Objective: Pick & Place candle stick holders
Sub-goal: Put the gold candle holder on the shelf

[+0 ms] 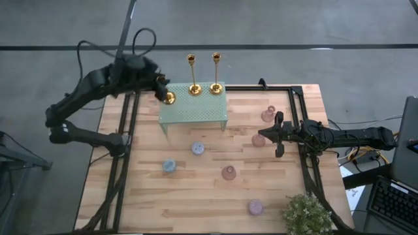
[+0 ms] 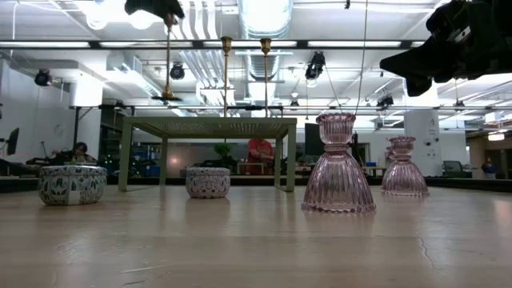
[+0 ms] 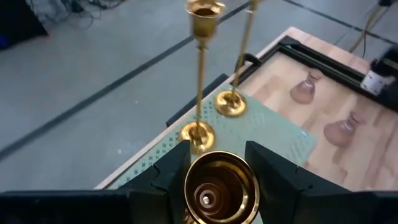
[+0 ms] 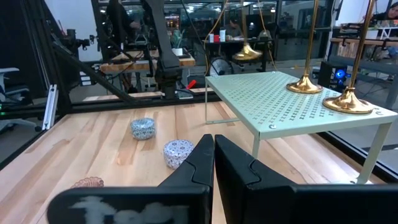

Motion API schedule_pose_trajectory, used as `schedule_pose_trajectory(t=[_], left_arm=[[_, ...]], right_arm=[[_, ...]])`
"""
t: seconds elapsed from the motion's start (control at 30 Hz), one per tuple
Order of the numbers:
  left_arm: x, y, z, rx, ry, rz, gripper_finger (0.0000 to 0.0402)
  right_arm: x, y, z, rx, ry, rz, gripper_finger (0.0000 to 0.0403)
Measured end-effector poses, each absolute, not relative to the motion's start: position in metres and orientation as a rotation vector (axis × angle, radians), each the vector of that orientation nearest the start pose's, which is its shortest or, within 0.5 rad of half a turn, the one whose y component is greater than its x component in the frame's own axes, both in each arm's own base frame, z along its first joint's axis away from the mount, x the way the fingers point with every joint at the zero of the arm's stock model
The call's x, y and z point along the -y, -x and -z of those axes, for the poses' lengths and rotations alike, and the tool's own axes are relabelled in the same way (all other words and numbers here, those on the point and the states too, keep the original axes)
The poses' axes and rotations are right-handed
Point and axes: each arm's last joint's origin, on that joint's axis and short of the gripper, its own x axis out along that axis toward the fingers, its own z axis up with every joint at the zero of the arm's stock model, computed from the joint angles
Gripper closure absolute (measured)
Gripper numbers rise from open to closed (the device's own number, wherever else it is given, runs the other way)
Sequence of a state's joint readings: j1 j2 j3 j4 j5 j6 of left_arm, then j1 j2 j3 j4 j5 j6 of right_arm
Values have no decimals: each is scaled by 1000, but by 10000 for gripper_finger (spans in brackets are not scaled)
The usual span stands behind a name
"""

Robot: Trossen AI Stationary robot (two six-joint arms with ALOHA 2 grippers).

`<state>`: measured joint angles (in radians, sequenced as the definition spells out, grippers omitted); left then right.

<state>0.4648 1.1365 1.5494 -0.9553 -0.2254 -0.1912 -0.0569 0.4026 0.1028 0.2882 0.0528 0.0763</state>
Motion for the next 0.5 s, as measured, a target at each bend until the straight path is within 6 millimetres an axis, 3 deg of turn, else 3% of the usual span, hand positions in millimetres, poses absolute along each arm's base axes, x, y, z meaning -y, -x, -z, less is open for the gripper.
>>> schedule_pose_trajectory(t=[0.27, 0.5], left_arm=[[-146, -189, -428, -528, 301, -811, 252], [-172, -206, -411, -573, 317, -816, 252]], right_arm=[[9, -125, -191, -7, -77, 110, 394], [9, -125, -191, -8, -76, 110, 394]])
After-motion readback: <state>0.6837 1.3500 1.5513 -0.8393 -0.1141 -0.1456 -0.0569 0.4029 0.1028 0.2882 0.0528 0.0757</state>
